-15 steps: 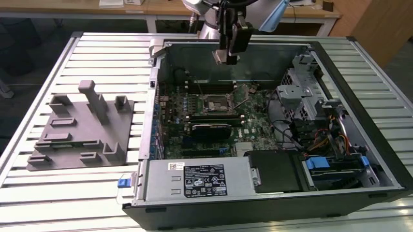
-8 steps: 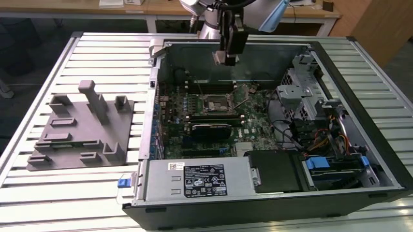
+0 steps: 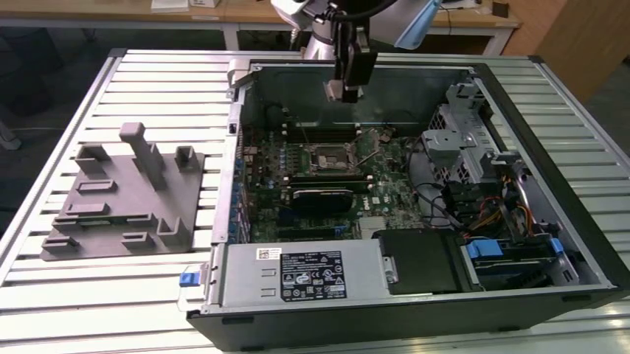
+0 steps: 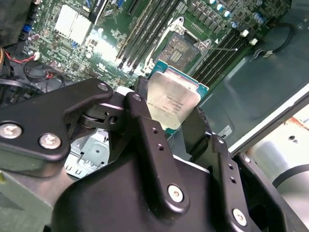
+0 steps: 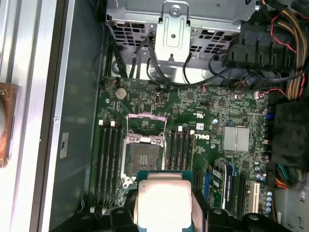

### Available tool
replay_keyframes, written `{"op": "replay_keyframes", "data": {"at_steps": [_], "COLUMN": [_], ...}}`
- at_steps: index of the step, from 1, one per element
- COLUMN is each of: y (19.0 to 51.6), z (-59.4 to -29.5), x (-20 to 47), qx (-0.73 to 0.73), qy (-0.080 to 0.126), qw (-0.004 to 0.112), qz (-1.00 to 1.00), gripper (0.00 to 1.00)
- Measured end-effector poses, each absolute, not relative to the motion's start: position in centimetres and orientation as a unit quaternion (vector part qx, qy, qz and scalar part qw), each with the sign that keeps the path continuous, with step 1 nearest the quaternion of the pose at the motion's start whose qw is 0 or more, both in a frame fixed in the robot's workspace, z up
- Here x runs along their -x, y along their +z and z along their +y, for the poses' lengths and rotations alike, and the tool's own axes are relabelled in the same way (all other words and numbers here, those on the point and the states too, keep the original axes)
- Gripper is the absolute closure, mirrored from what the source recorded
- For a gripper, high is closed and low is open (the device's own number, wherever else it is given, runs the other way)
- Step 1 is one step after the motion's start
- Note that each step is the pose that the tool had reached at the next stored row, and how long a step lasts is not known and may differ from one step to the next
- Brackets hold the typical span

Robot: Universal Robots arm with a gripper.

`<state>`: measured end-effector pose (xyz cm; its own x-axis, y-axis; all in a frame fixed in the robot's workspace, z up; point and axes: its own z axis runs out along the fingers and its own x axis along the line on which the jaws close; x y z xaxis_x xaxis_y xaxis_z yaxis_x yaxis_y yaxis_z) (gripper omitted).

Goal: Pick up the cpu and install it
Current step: 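Place the cpu into insertion slot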

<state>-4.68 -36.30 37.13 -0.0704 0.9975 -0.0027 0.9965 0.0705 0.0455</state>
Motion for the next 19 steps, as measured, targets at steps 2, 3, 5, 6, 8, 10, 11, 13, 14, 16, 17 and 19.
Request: {"op": "replay_keyframes", "data": {"at_steps": [2,3,5,6,8,10,11,13,14,16,17,19], "y": [37.0,37.0,37.0,36.9,36.9,36.8,36.7,36.7,36.6,36.4,36.3,36.0], "z": [-36.3,-36.3,-36.3,-36.3,-36.3,-36.3,-36.3,-36.3,-36.3,-36.3,-36.2,-36.2], "x": [4.7,4.7,4.7,4.7,4.7,4.7,4.7,4.7,4.7,4.7,4.7,4.7], "qx": [-0.682,-0.682,-0.682,-0.682,-0.682,-0.682,-0.682,-0.682,-0.682,-0.682,-0.682,-0.682], "qy": [0.016,0.016,0.017,0.017,0.017,0.017,0.017,0.017,0.017,0.017,0.017,0.017], "qw": [0.016,0.016,0.016,0.016,0.016,0.016,0.016,0.016,0.016,0.016,0.016,0.016], "qz": [0.731,0.731,0.731,0.731,0.731,0.731,0.731,0.731,0.731,0.731,0.731,0.731], "gripper": [0.47,0.47,0.47,0.47,0.47,0.47,0.47,0.47,0.47,0.47,0.47,0.47]}}
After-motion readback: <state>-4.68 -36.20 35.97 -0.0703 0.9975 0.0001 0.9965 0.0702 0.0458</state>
